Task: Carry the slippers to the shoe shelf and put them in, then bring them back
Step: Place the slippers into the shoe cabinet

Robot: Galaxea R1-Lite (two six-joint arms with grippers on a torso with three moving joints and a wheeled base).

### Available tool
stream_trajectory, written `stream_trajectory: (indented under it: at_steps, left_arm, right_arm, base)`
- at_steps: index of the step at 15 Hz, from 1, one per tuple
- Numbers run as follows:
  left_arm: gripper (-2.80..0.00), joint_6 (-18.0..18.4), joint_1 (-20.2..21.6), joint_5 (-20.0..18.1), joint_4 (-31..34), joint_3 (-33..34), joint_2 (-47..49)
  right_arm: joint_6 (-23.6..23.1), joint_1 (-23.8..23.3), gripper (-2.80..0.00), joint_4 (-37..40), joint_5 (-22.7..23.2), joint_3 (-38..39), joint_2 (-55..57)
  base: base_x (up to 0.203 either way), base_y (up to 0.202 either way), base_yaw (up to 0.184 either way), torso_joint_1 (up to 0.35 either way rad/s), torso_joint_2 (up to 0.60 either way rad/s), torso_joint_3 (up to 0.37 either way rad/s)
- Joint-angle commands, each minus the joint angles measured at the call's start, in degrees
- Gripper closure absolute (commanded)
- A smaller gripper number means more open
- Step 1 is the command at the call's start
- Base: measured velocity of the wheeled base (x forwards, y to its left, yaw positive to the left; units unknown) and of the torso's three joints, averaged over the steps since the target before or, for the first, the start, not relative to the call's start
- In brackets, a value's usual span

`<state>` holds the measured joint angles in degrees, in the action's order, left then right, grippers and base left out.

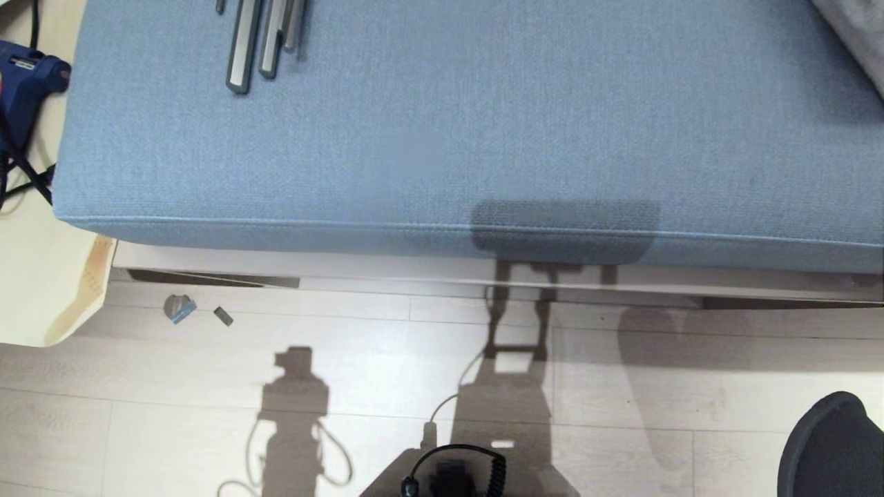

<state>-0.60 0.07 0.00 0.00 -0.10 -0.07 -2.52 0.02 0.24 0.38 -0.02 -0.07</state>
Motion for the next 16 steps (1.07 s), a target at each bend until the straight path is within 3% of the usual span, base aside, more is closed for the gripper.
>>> stream_trajectory:
  at_steps: [1,16]
  left_arm:
    - [0.00,-0.02,-0.02,0.00,0.00,0.01,0.07]
    - [0.00,-0.02,0.01,0.00,0.00,0.01,0.07]
  right_arm:
    - [-0.03,0.06,0.00,0.02,0.06,0.11,0.07]
    - [-0.03,0.06,0.00,0.02,0.06,0.11,0.07]
  base:
    - [0.000,0.000,0.000,0.002,0.01,-0.200]
    - [0.000,0.000,0.000,0.002,0.00,-0.197]
